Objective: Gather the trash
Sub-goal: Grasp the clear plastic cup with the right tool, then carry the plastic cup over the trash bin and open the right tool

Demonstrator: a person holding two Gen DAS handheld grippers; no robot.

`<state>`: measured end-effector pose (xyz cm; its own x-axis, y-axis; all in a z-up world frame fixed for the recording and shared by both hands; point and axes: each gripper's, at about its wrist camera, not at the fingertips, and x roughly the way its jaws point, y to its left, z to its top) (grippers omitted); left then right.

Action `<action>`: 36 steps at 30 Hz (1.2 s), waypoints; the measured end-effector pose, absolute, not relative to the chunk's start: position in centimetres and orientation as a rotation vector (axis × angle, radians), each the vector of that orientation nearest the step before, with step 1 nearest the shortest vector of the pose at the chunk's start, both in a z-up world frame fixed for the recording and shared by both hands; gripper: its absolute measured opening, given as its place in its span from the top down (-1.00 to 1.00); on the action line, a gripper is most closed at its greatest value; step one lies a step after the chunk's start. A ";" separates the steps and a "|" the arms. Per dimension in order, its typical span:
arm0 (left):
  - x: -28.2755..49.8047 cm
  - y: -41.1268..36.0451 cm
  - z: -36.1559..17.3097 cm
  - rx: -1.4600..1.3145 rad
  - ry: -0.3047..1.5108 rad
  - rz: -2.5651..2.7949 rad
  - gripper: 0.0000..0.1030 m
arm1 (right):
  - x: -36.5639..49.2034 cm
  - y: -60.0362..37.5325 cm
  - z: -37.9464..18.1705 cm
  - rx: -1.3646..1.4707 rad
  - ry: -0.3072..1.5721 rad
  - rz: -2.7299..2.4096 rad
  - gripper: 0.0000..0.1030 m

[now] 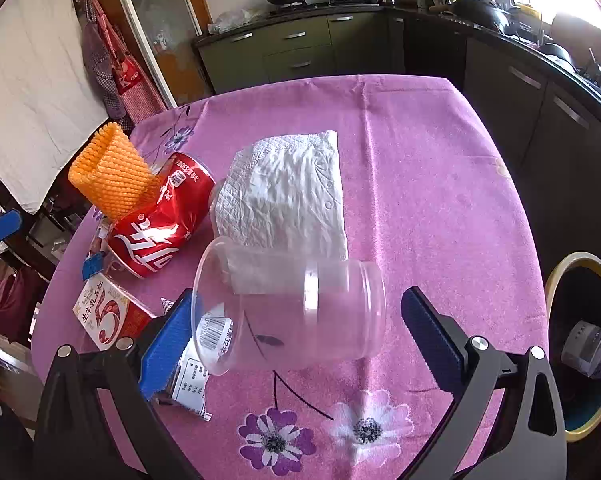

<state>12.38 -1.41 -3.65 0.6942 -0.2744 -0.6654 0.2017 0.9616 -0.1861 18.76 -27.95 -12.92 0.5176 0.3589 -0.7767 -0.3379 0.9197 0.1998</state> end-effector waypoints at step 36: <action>12.5 -6.8 -4.9 -0.009 0.815 -0.363 -0.83 | 19.1 -53.7 -14.6 0.127 0.941 -0.242 -0.85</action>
<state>12.47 -6.79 -4.89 0.6277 -0.3196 -0.7098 0.3131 0.9385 -0.1456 19.10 -53.69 -14.59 0.5642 -0.1501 -0.8119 0.2601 0.9656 0.0022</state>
